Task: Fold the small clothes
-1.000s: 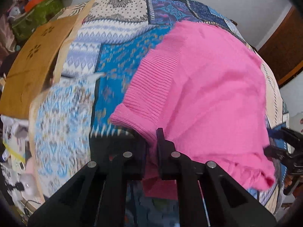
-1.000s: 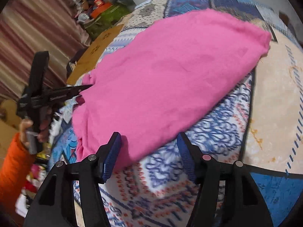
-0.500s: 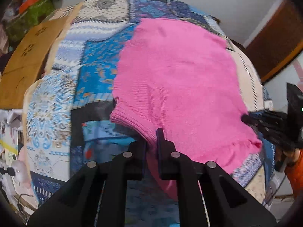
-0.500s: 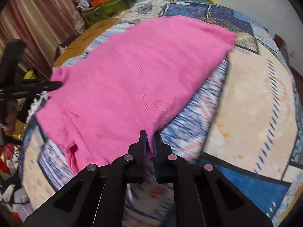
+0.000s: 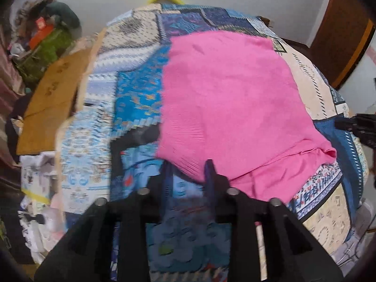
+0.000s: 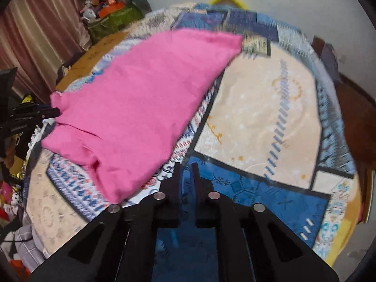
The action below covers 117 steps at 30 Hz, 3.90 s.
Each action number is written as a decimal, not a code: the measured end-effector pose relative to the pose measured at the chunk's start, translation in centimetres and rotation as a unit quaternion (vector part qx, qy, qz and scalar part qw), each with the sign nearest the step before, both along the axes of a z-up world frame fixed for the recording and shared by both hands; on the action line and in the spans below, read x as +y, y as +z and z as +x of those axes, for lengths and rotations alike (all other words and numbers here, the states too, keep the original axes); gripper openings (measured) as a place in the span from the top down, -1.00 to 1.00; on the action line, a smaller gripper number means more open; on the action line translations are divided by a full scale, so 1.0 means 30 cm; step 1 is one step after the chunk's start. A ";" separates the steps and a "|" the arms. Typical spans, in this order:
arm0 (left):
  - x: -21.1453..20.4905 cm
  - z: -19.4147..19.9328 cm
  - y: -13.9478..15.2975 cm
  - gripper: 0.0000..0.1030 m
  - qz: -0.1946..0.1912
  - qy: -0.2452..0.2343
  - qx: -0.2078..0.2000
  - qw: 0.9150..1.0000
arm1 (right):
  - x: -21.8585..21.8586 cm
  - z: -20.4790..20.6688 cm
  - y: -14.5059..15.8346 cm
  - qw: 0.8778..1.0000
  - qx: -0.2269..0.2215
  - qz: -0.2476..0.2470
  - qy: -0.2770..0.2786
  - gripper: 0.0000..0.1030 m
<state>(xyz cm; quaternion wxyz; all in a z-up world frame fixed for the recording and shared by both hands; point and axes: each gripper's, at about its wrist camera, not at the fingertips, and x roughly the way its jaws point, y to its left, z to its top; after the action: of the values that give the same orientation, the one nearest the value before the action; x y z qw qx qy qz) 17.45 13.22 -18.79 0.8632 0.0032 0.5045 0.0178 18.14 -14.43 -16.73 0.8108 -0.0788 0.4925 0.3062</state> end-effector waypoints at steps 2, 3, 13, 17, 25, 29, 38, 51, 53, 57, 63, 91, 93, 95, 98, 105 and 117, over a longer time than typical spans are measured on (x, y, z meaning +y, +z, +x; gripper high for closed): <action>0.015 -0.026 0.030 0.28 0.023 0.004 -0.016 1.000 | 0.002 -0.020 0.042 1.000 -0.013 0.011 0.004 0.56; 0.023 -0.041 0.043 0.23 0.032 0.003 -0.022 0.999 | 0.008 -0.035 0.065 1.000 -0.022 0.017 0.007 0.39; 0.071 -0.124 -0.019 -0.48 0.078 -0.011 -0.004 0.997 | 0.138 -0.112 0.050 0.996 -0.041 -0.002 0.075 -0.02; 0.050 -0.120 -0.086 -0.49 0.099 -0.026 0.007 0.995 | 0.182 -0.126 -0.029 0.995 -0.015 -0.020 0.094 -0.11; -0.067 -0.027 -0.091 -0.50 0.134 -0.107 -0.026 0.985 | 0.200 -0.057 -0.096 0.996 0.005 -0.021 0.087 -0.11; -0.128 0.017 -0.105 -0.36 0.135 -0.143 -0.043 0.980 | 0.211 -0.032 -0.118 0.995 0.022 0.000 0.093 0.12; -0.166 0.050 -0.095 0.78 0.077 -0.140 -0.026 0.987 | 0.202 -0.029 -0.082 0.996 0.029 0.019 0.080 0.84; -0.119 0.153 0.177 0.82 0.013 -0.080 -0.100 0.992 | 0.166 0.082 0.212 0.994 -0.073 0.051 0.055 0.85; -0.100 0.203 0.213 0.82 -0.001 -0.068 -0.105 0.992 | 0.164 0.122 0.250 0.993 -0.084 0.062 0.048 0.85; -0.062 0.315 0.273 0.83 -0.030 -0.050 -0.117 0.991 | 0.177 0.207 0.297 0.992 -0.103 0.068 0.038 0.85; -0.022 0.550 0.285 0.83 -0.038 -0.031 -0.107 0.993 | 0.212 0.406 0.305 0.991 -0.110 0.069 0.017 0.85; 0.282 0.821 -0.174 0.04 -0.222 0.106 0.039 0.968 | 0.099 0.658 -0.076 0.991 0.044 0.075 -0.101 0.10; 0.277 0.837 -0.188 0.04 -0.243 0.108 0.042 0.963 | 0.108 0.668 -0.095 0.989 0.056 0.084 -0.104 0.10; 0.266 0.859 -0.206 0.04 -0.261 0.107 0.045 0.958 | 0.117 0.685 -0.113 0.988 0.064 0.093 -0.109 0.10; 0.245 0.893 -0.223 -0.03 -0.267 0.109 0.047 0.957 | 0.123 0.704 -0.132 0.984 0.072 0.117 -0.115 0.10; 0.194 0.909 -0.190 0.41 -0.278 0.072 0.024 0.958 | 0.183 0.707 -0.134 0.987 0.071 0.118 -0.086 0.62; 0.117 0.665 0.117 0.67 -0.202 0.016 -0.052 0.978 | 0.168 0.526 0.120 0.987 -0.001 0.155 -0.043 0.79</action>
<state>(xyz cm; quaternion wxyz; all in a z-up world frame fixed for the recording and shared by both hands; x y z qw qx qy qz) 37.39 16.73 -15.26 0.8706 -0.1803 0.4524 -0.0700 33.92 -9.40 -13.13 0.8264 0.0687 0.4411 0.3431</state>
